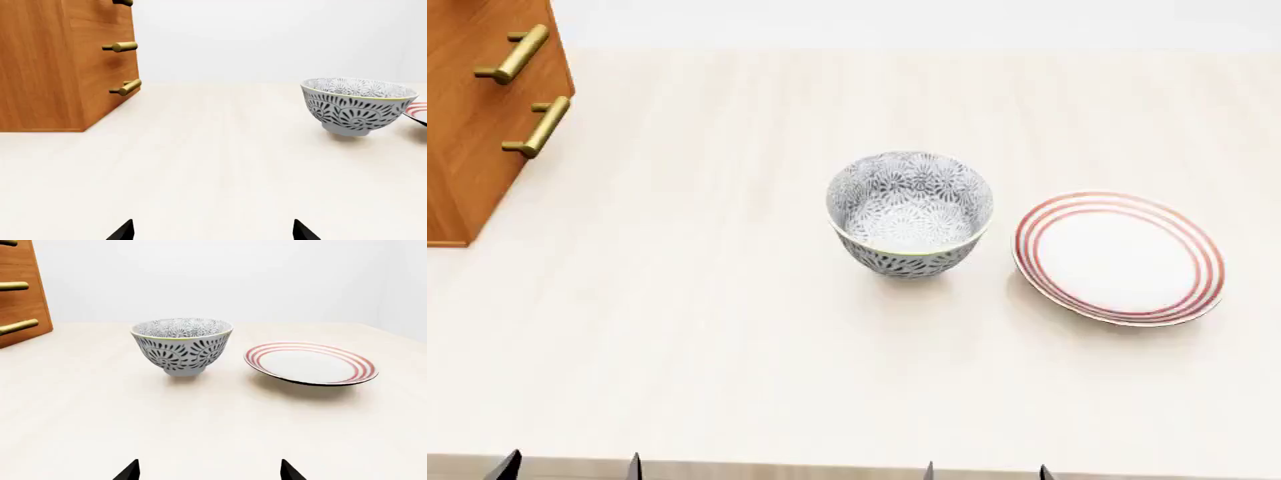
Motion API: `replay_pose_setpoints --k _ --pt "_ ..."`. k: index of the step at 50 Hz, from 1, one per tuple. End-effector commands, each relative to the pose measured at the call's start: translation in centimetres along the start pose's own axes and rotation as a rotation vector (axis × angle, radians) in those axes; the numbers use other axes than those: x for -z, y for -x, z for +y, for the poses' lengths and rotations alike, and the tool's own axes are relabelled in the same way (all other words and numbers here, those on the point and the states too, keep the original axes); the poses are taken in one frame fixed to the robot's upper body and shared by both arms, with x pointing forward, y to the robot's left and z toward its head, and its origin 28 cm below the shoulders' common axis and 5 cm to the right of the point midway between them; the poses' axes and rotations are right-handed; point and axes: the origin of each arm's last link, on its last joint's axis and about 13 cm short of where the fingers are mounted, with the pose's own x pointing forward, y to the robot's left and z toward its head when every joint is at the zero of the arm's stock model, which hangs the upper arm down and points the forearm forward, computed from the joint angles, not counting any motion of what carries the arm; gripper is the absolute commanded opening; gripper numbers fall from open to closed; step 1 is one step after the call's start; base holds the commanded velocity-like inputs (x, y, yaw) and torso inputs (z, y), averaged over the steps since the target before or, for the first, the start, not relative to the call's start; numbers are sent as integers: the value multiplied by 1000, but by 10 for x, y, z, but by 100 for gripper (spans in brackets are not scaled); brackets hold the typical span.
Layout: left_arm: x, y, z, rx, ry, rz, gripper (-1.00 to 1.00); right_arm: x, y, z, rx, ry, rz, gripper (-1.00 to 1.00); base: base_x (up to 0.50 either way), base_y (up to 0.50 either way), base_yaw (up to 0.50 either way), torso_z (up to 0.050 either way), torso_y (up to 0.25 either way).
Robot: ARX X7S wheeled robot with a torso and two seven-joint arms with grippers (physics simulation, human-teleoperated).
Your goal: Put the bowl on top of the cabinet.
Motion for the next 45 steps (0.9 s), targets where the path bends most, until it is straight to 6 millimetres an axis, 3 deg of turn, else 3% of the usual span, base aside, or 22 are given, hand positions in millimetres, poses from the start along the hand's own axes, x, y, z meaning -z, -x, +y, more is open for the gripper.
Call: replay_pose_setpoints --k 1,45 --pt "-1 1 0 1 -2 0 100 0 0 1 -1 1 1 100 0 0 0 0 0" --pt "-3 2 0 -6 16 17 100 1 0 4 3 21 27 100 0 0 0 0 0"
